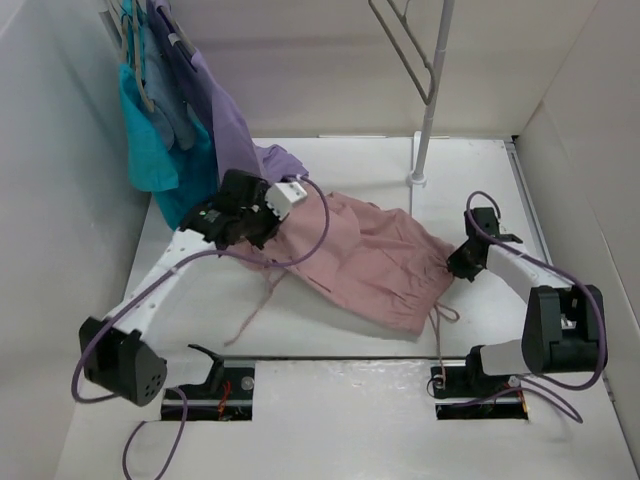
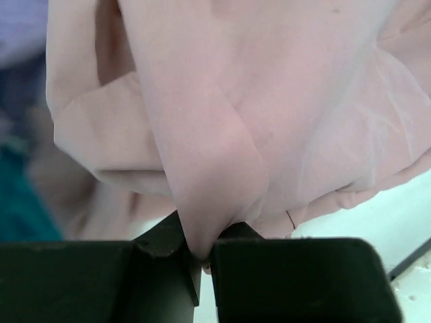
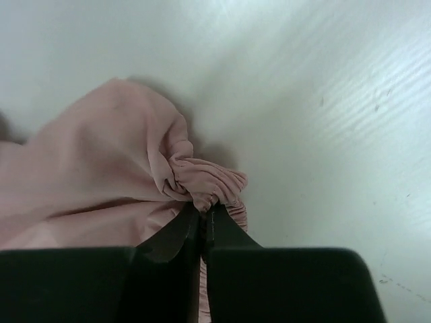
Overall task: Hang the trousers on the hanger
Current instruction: Flatten out the trousers at the center of the board.
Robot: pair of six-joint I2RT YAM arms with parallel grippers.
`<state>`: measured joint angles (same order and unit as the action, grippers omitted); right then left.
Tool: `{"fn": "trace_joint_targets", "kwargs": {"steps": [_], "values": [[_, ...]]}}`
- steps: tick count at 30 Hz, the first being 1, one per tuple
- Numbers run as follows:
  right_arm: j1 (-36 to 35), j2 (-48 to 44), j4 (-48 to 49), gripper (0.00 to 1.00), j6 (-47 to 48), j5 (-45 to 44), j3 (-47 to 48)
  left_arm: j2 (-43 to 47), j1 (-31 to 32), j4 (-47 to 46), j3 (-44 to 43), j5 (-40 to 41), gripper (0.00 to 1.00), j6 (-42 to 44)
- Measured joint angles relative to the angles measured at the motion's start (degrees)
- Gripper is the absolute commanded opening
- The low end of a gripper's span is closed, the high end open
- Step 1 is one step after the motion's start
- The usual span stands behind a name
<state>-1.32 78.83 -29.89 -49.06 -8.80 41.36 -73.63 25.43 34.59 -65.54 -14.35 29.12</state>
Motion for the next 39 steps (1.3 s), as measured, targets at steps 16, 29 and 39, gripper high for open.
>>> {"fn": "trace_joint_targets", "kwargs": {"steps": [16, 29, 39], "values": [[2.0, 22.0, -2.8, 1.00, 20.4, 1.4, 44.5, -14.2, -5.0, 10.0, -14.5, -10.4, 0.99, -4.0], [0.9, -0.2, -2.1, 0.96, 9.6, 2.8, 7.8, -13.8, 9.5, 2.8, -11.1, -3.8, 0.99, -5.5], [0.9, 8.0, 5.2, 0.39, 4.1, 5.6, 5.8, -26.4, 15.1, -2.7, -6.4, 8.7, 0.31, -2.9]]}}
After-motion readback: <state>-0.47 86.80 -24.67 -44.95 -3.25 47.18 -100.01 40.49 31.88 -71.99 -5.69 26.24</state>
